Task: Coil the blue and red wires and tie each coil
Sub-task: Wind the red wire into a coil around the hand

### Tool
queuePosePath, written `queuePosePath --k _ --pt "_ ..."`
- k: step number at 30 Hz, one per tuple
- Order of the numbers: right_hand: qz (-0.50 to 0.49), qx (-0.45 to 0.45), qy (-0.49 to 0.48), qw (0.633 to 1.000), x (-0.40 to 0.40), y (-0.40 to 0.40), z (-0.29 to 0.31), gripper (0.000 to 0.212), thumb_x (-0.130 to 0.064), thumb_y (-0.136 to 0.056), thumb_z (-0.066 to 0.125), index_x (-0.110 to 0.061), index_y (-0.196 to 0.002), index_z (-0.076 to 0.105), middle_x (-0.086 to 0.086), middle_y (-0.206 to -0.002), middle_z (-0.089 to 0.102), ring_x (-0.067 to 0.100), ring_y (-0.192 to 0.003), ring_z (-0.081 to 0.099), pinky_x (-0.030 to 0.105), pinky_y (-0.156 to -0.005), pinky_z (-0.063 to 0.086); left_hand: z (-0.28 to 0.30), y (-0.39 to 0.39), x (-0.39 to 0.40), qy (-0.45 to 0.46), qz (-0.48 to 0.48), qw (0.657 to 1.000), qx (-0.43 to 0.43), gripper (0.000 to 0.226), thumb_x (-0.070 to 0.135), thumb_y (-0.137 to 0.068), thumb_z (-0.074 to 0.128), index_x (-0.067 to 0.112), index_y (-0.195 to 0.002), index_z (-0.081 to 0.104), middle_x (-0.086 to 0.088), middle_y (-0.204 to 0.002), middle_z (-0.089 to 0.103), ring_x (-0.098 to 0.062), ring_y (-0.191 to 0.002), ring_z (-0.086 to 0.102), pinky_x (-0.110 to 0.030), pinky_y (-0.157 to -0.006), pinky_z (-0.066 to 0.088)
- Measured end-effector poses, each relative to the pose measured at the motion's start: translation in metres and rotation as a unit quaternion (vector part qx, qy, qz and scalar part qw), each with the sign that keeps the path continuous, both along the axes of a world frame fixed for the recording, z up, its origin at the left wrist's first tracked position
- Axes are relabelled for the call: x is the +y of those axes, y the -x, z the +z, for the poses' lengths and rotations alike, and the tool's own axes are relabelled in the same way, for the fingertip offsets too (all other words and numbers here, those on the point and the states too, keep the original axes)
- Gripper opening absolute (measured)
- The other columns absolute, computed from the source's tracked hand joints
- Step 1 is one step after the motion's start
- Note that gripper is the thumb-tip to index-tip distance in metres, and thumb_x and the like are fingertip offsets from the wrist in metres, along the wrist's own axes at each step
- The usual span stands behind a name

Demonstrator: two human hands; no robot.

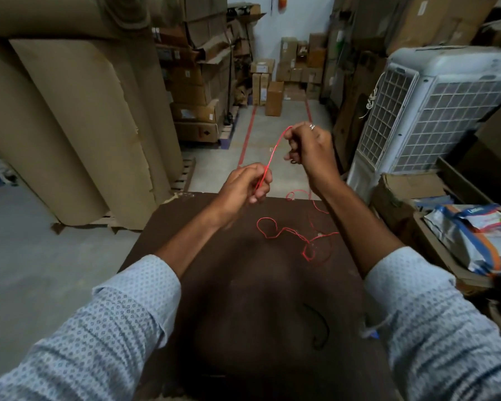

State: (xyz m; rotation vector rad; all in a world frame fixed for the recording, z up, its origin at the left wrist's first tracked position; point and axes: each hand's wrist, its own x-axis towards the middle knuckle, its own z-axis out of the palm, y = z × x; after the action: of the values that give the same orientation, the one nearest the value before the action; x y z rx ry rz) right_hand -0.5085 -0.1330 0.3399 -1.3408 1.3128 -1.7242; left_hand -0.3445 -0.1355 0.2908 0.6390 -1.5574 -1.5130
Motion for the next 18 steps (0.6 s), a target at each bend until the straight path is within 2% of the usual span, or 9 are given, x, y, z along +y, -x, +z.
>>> queuePosePath --k 3,6,10,13,16,18 --pt "0.036 -0.082 -0.046 0.995 -0.014 -0.001 -0.025 0.021 -0.023 -0.096 0.051 -0.015 -0.078 0.06 -0.002 -0.057 0.046 0.015 -0.047 0.045 0.02 -0.041 0.037 0.018 0.004 0.008 -0.067 -0.085 0.992 0.07 0.027 0.019 -0.104 0.035 0.009 -0.09 0.057 0.001 -0.057 0.037 -0.01 -0.045 0.028 -0.026 -0.049 0.027" --pt "0.088 -0.058 -0.09 0.99 -0.007 -0.013 -0.051 0.025 -0.03 -0.105 0.048 -0.013 -0.089 0.057 -0.001 -0.057 0.044 0.003 -0.037 0.035 0.016 -0.034 0.026 0.034 0.005 0.01 -0.114 -0.121 0.976 0.138 0.026 0.019 -0.105 0.034 0.01 -0.095 0.057 0.003 -0.06 0.039 -0.007 -0.044 0.032 -0.025 -0.05 0.027" --pt "0.115 0.056 -0.136 0.982 0.013 -0.031 -0.077 0.041 -0.041 -0.106 0.041 -0.019 -0.077 0.058 -0.007 -0.053 0.044 0.007 -0.039 0.033 0.015 -0.036 0.025 0.047 0.001 -0.001 -0.148 -0.059 0.953 0.259 0.022 0.019 -0.105 0.034 0.013 -0.096 0.053 0.0 -0.072 0.059 -0.01 -0.053 0.053 -0.022 -0.053 0.04" --pt "0.152 0.075 -0.153 0.974 0.028 -0.042 -0.09 0.046 -0.05 -0.103 0.043 -0.019 -0.076 0.063 -0.005 -0.051 0.043 0.007 -0.038 0.034 0.018 -0.041 0.03 0.052 -0.01 -0.017 -0.154 0.019 0.932 0.328 0.025 0.016 -0.107 0.033 0.012 -0.094 0.054 -0.009 -0.08 0.072 -0.018 -0.071 0.07 -0.027 -0.065 0.056" --pt "0.181 0.069 -0.129 0.973 0.043 -0.047 -0.085 0.044 -0.046 -0.103 0.046 -0.015 -0.08 0.066 -0.005 -0.049 0.041 0.008 -0.039 0.034 0.019 -0.042 0.029 0.042 -0.013 -0.027 -0.106 0.082 0.947 0.292 0.025 0.014 -0.108 0.031 0.01 -0.096 0.053 -0.019 -0.098 0.073 -0.029 -0.095 0.073 -0.036 -0.089 0.057" --pt "0.181 0.097 -0.105 0.973 0.054 -0.049 -0.077 0.041 -0.038 -0.105 0.046 -0.015 -0.079 0.068 -0.009 -0.045 0.044 0.005 -0.039 0.038 0.019 -0.043 0.031 0.03 -0.014 -0.03 -0.052 0.123 0.962 0.238 0.024 0.014 -0.108 0.03 0.01 -0.098 0.051 -0.021 -0.106 0.071 -0.032 -0.105 0.071 -0.039 -0.096 0.055"
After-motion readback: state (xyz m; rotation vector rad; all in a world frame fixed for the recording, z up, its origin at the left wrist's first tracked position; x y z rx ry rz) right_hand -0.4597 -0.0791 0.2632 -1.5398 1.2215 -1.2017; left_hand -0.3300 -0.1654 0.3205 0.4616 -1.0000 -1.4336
